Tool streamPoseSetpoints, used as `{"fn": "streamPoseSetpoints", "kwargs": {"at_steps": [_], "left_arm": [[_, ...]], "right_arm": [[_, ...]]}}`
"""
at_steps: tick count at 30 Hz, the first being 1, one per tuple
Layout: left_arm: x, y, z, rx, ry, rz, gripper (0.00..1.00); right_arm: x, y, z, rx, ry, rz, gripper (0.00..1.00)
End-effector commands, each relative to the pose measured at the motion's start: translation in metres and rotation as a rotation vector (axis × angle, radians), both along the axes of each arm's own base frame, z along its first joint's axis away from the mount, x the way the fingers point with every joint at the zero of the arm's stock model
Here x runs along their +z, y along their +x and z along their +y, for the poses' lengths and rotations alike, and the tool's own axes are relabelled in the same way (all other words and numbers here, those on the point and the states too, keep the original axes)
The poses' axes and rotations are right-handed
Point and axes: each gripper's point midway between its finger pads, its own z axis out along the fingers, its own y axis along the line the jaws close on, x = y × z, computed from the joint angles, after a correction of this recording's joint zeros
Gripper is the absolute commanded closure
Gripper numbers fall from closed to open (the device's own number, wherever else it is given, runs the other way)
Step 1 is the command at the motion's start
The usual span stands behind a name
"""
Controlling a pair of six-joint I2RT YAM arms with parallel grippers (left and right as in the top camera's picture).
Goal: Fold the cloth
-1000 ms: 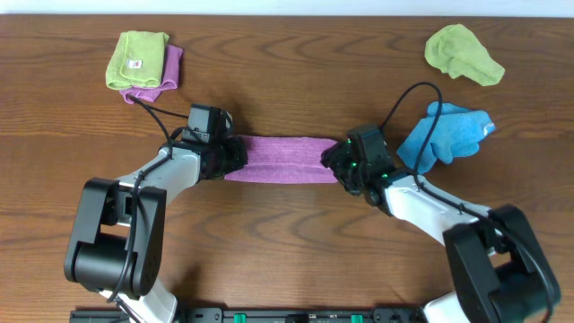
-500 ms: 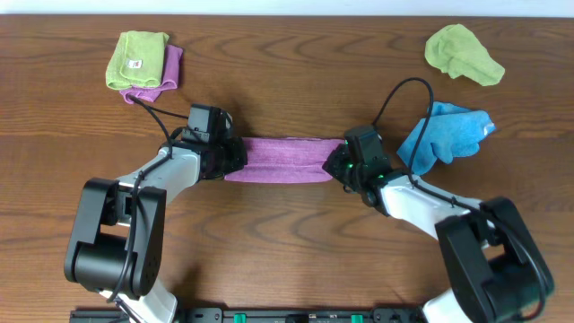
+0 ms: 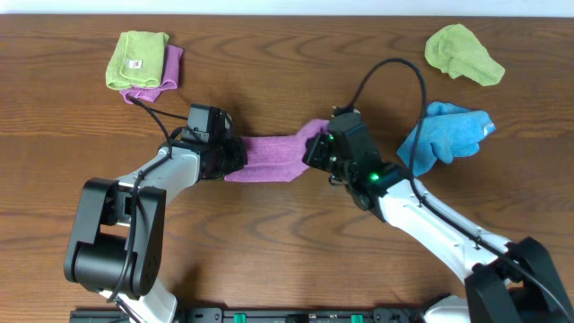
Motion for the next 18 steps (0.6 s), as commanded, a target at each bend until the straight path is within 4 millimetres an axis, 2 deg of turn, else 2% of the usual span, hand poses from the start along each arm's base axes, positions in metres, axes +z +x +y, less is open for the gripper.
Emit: {"fn": "streamPoseSetpoints", "kwargs": {"at_steps": [1,5,14,18], "left_arm": [[-0.009,-0.005,0.003,0.009,0.015,0.037,0.94],[-0.009,-0.005,0.003,0.009,0.015,0.037,0.94],[-0.008,-0.006,0.000,0.001,-0.002,0.040,0.94],[-0.008,-0.006,-0.001,-0.001,-0.008,0.042,0.94]], "right_arm": [[0.032,0.007,0.017,0.047,-0.031,-0.108,0.99],[0.036,0.006,0.032,0.083,-0.038,-0.120,0.99],[0.002,0.017,0.070,0.188,-0.127,-0.047,0.99],[0.002,0.010,0.087,0.239,-0.158,-0.035,0.99]]}}
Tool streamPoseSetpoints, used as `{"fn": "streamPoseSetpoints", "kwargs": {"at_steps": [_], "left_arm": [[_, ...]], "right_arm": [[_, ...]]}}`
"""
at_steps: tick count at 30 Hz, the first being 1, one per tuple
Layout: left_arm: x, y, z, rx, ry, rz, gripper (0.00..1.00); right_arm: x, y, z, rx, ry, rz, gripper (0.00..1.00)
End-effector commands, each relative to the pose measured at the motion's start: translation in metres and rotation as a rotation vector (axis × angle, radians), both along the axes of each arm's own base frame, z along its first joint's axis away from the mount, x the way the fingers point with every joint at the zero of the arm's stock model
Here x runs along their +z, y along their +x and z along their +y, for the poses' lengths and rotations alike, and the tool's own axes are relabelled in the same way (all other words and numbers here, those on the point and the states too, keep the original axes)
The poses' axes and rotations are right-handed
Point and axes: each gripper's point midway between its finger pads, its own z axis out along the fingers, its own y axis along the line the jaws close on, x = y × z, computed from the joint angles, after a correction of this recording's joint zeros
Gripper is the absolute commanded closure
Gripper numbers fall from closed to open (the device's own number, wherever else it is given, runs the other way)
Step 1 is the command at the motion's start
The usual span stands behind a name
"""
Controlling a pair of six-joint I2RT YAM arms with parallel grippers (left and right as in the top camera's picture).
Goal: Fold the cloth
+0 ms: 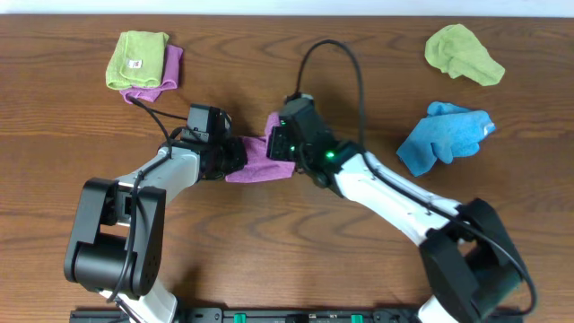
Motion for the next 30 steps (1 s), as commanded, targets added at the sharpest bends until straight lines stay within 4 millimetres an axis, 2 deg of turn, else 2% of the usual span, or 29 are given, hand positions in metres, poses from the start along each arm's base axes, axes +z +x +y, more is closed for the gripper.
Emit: {"fn": "streamPoseSetpoints", "kwargs": {"at_steps": [1,7,11,15,23,30], "left_arm": [[-0.008,-0.005,0.000,-0.001,0.000,0.034,0.94],[-0.005,-0.006,-0.003,-0.010,-0.020,0.036,0.94],[-0.001,-0.006,-0.006,-0.017,-0.050,0.037,0.94],[0.009,-0.006,0.001,-0.003,-0.041,0.025,0.94],[0.054,-0.008,0.036,0.065,0.034,-0.050,0.94],[0.086,-0.014,0.041,0.064,0.037,-0.114,0.94]], "right_arm": [[0.017,-0.002,0.019,0.057,-0.002,-0.052,0.99],[0.013,-0.018,0.036,0.104,-0.009,-0.047,0.99],[0.003,-0.020,0.037,0.105,-0.030,-0.035,0.99],[-0.006,-0.018,0.037,0.102,-0.040,-0.029,0.99],[-0.007,-0.014,0.035,0.082,-0.055,-0.047,0.99],[-0.014,-0.009,0.037,0.075,-0.056,-0.056,0.99]]}}
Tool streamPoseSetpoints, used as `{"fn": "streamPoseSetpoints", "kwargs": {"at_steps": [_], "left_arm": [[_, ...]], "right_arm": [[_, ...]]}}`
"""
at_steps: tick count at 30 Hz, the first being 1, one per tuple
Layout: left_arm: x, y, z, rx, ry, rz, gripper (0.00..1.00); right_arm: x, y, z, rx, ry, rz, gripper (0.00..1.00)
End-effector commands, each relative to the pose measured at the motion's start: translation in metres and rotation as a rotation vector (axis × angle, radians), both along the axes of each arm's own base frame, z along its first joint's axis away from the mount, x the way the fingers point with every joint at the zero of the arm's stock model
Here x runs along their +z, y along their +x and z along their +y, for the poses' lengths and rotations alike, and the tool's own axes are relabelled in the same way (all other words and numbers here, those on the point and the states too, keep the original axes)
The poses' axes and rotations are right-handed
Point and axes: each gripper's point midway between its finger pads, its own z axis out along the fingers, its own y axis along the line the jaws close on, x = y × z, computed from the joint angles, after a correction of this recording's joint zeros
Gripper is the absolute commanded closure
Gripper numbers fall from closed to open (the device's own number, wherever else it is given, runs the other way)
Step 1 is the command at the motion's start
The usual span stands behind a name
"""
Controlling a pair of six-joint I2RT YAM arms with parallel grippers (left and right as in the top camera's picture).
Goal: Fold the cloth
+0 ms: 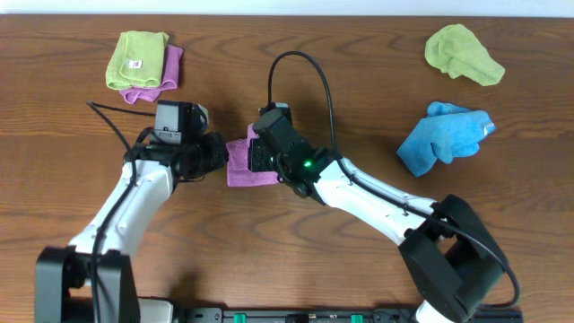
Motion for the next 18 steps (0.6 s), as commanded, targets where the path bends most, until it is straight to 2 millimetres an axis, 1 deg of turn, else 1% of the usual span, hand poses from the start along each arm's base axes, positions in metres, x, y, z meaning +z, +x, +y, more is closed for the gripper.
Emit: {"fn": "streamPoseSetpoints", "kwargs": {"at_steps": [1,5,7,8,9,10,11,13,16,18], "left_arm": [[0.012,0.000,0.006,0.002,0.033,-0.037,0.94],[0.019,-0.004,0.010,0.010,0.047,-0.050,0.94],[0.021,-0.004,0.010,0.011,0.047,-0.052,0.94],[0.021,-0.004,0.010,0.011,0.048,-0.051,0.94],[0.020,-0.005,0.010,0.011,0.049,-0.048,0.94],[0.020,-0.005,0.010,0.012,0.049,-0.048,0.94],[0.020,-0.005,0.010,0.012,0.049,-0.048,0.94],[0.020,-0.004,0.013,0.019,0.049,-0.047,0.94],[0.020,-0.003,0.020,0.039,0.049,-0.043,0.94],[0.019,-0.003,0.026,0.059,0.050,-0.037,0.94]], "right_arm": [[-0.007,0.006,0.003,0.001,-0.025,-0.017,0.99],[-0.015,0.007,0.005,-0.004,-0.024,-0.009,0.99],[-0.015,0.007,0.008,0.001,-0.016,-0.013,0.96],[-0.015,0.007,0.009,0.005,-0.013,-0.013,0.90],[-0.014,0.006,0.010,0.008,-0.010,-0.015,0.82],[-0.014,0.005,0.012,0.014,-0.008,-0.013,0.77],[-0.014,0.002,0.015,0.027,0.000,-0.007,0.68],[-0.014,-0.003,0.021,0.054,0.019,0.008,0.41],[-0.012,-0.012,0.030,0.092,0.043,0.026,0.30],[-0.012,-0.016,0.033,0.105,0.048,0.031,0.26]]}}
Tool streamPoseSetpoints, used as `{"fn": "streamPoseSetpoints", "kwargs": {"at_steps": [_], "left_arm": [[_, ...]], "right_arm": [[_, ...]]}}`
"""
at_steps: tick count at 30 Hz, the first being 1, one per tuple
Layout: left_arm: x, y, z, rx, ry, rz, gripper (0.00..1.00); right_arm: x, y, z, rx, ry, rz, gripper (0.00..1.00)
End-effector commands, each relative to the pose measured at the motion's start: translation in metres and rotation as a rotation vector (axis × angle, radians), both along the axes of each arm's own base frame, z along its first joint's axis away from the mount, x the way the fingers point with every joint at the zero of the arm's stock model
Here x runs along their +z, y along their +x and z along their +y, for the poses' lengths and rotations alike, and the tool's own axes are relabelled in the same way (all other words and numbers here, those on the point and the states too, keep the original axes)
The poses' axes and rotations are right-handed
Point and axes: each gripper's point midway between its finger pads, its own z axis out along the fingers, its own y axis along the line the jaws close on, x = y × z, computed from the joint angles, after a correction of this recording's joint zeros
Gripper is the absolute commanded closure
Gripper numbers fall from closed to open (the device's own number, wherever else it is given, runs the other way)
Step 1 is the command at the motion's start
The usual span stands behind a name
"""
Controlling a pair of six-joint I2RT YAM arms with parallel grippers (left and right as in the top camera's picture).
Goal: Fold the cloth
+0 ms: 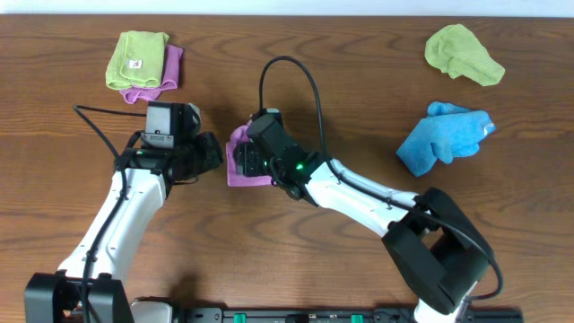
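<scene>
The purple cloth [235,170] lies at the table's middle as a small folded square. Most of it is hidden under my right gripper [242,160], which sits low over its left part and looks shut on the top layer. My left gripper [213,154] is just left of the cloth's left edge, a little apart from it, open with nothing in it. The right arm reaches in from the lower right across the table.
A folded green cloth on a folded purple one [143,61] lies at the back left. A crumpled green cloth [462,54] is at the back right, and a crumpled blue cloth [446,135] lies below it. The left arm's cable loops left of the wrist.
My right gripper has moved slightly further left over the folded cloth, so less purple shows. My left gripper has drawn back a little to the left and up.
The cloth was a long strip held at both ends, left gripper on the left end, right on the right end. The right gripper then stood with its end above the middle, then at the left end. The left gripper had let go and stood clear.
</scene>
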Motion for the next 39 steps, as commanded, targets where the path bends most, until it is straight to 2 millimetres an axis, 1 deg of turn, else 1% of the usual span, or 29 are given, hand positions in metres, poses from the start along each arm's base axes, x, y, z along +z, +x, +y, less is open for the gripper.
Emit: {"fn": "streamPoseSetpoints", "kwargs": {"at_steps": [1,3,6,7,13,16,19,23,25,27,31,32,33,34,35,37,39], "left_arm": [[0.002,0.002,0.013,0.025,0.019,-0.009,0.94],[0.002,0.002,0.020,0.045,0.020,-0.002,0.94],[0.002,0.003,0.030,0.073,0.018,0.000,0.94],[0.002,0.004,0.032,0.079,0.012,0.000,0.94],[0.002,0.005,0.044,0.113,0.009,0.002,0.94],[0.002,0.005,0.047,0.123,0.008,0.002,0.91],[0.002,0.006,0.049,0.129,0.006,0.002,0.89],[0.005,0.007,0.054,0.142,0.005,-0.005,0.83],[0.006,0.007,0.057,0.152,0.005,-0.009,0.73],[0.009,0.008,0.060,0.162,0.003,-0.018,0.66],[0.016,0.009,0.069,0.186,0.004,-0.041,0.58],[0.018,0.009,0.071,0.193,0.005,-0.047,0.54],[0.021,0.010,0.074,0.200,0.005,-0.055,0.47],[0.023,0.010,0.076,0.207,0.006,-0.062,0.45],[0.025,0.010,0.079,0.213,0.007,-0.068,0.44],[0.029,0.010,0.085,0.228,0.009,-0.081,0.39],[0.033,0.009,0.090,0.242,0.012,-0.093,0.37]], "right_arm": [[0.008,-0.008,0.015,0.047,0.032,0.003,0.24],[0.008,-0.012,0.019,0.064,0.042,0.013,0.17],[0.009,-0.016,0.023,0.085,0.056,0.027,0.02],[0.009,-0.017,0.023,0.089,0.059,0.031,0.01],[0.015,-0.015,0.028,0.081,0.087,0.036,0.01],[0.022,-0.015,0.033,0.092,0.110,0.037,0.01],[0.024,-0.018,0.036,0.087,0.136,0.066,0.01],[0.020,-0.024,0.036,0.083,0.131,0.100,0.01],[0.019,-0.026,0.038,0.085,0.128,0.099,0.01],[0.016,-0.028,0.039,0.083,0.127,0.109,0.01],[-0.002,-0.034,0.043,0.075,0.112,0.147,0.01],[-0.007,-0.034,0.044,0.074,0.110,0.153,0.03],[-0.013,-0.036,0.045,0.073,0.109,0.166,0.11],[-0.017,-0.036,0.046,0.072,0.108,0.172,0.15],[-0.018,-0.035,0.046,0.072,0.108,0.172,0.17],[-0.015,-0.033,0.047,0.076,0.115,0.158,0.18],[-0.008,-0.029,0.050,0.083,0.135,0.132,0.14]]}}
